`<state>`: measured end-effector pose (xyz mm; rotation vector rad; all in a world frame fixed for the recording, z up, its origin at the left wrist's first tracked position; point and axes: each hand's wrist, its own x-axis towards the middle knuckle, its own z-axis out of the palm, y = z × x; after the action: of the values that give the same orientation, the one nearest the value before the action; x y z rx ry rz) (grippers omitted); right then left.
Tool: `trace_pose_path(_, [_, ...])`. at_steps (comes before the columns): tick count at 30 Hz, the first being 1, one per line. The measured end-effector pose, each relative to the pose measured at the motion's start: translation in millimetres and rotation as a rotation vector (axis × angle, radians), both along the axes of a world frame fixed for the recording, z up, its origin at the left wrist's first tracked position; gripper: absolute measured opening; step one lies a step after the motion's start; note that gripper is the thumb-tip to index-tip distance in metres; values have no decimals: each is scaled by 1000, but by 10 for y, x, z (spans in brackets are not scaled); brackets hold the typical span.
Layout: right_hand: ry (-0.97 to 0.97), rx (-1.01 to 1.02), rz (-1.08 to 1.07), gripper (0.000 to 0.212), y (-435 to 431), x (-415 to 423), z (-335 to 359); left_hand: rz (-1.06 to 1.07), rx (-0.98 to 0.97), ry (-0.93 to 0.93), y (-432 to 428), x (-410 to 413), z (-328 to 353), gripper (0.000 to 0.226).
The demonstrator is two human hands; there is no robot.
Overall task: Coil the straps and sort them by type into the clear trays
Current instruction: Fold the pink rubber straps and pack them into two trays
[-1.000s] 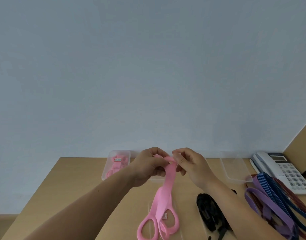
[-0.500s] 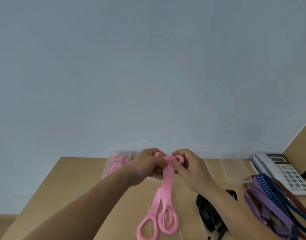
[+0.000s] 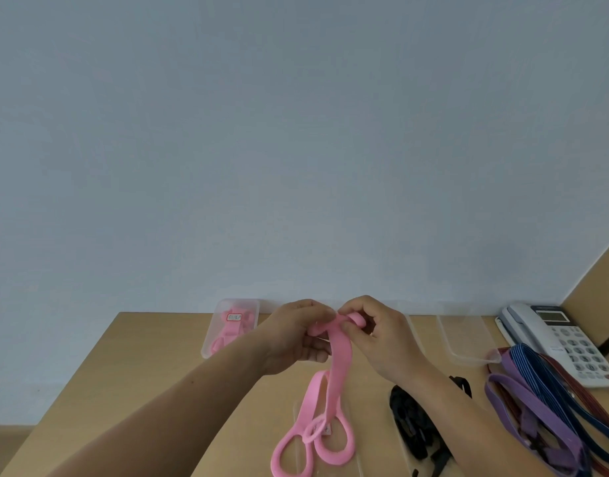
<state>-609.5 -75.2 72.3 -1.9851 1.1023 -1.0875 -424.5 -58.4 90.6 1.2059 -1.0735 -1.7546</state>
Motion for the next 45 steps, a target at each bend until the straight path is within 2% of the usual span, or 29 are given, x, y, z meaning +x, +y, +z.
trace_pose_path(2, [6,5,-5,35,-10,-2,-4,14,36,26,-11,-5,1,21])
trace_pose_path(5, [3,27,10,34,-11,10,-29,66,50,31,-25,-3,-15,8])
trace_pose_path(8, [-68,147,38,25,-17,20,-47,84,17,9,-42,2,-43,15])
trace_pose_path(11, [-155,310,98,18,-35,-4,-11,117,-64,-49,-57,12,-78,15])
trace_pose_path(14, [-231,443,83,21,-58,-12,12,117,-217,-142,-54,23,-81,15])
trace_pose_path(18, [-239,490,88,16,-61,-7,3,99,-360,-200,-44,19,-87,16])
trace_pose_path(20, [-289,456,77,11,-68,-23,12,116,-328,-126,-43,6,-92,25])
trace_pose_path(22, [-355,444,78,7,-78,-37,23,137,-215,34,-39,10,-72,38])
trace_pose_path(24, [-377,431,91,4,-82,-33,23,114,-144,106,-45,23,-42,36])
trace_pose_path(28, [-333,365,111,10,-52,-8,-50,37,-87,-22,-64,37,-5,16])
trace_pose_path(32, [-314,313,125,20,-16,14,-119,-49,-45,-157,-85,87,27,17])
trace_pose_path(37, [-289,267,115,18,-27,23,-124,-70,-80,-134,-70,100,2,12])
trace_pose_path(40, [-275,334,110,22,-65,7,-101,17,-93,-61,-57,75,-14,18])
trace_pose_path(44, [-390,550,176,43,-85,6,-68,61,-200,-59,-53,48,9,25])
trace_pose_path(45, [-403,569,173,42,-82,13,-56,65,-234,-71,-54,43,14,24])
